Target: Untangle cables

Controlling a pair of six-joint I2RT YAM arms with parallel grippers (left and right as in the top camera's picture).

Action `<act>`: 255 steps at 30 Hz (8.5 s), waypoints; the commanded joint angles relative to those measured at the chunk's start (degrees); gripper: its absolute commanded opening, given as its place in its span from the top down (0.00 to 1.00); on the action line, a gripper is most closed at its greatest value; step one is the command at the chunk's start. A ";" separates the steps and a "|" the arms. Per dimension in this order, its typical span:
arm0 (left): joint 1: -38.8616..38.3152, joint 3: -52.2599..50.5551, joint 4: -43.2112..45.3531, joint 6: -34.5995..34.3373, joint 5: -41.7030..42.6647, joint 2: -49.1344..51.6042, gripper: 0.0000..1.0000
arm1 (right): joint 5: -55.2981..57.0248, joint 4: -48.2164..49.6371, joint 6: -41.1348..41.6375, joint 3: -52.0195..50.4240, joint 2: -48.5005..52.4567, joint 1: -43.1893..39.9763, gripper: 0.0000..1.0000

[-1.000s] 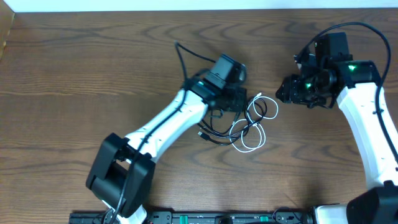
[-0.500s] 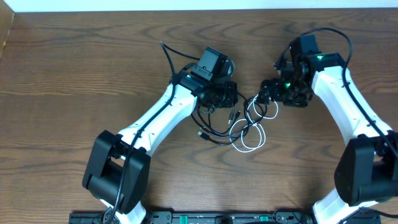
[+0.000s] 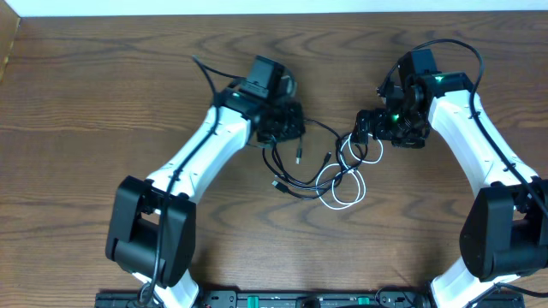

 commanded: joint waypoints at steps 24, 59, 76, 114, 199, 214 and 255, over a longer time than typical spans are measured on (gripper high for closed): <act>2.91 0.15 1.20 3.67 -0.22 -0.74 0.93 | -0.55 0.09 -0.17 0.15 0.35 0.50 0.01; 2.91 0.15 1.90 7.02 -0.22 -0.74 0.93 | -0.55 0.09 -0.17 0.15 0.35 0.50 0.01; 2.91 0.15 1.90 7.02 -0.22 -0.74 0.92 | -0.55 0.09 -0.17 0.15 0.35 0.50 0.01; 2.91 0.15 2.56 7.67 -0.28 -0.74 0.93 | -0.55 0.09 -0.17 0.15 0.35 0.50 0.01; 6.93 11.45 10.43 3.67 5.90 -32.22 0.93 | -7.56 10.73 5.22 0.15 1.99 2.49 0.57; 6.91 11.45 -7.39 8.52 2.54 -19.67 0.93 | -4.79 18.86 10.64 0.15 15.06 8.87 0.74; -2.54 8.76 -8.85 15.74 -2.03 -5.73 0.46 | -12.26 2.93 4.42 2.19 -15.19 -6.16 0.99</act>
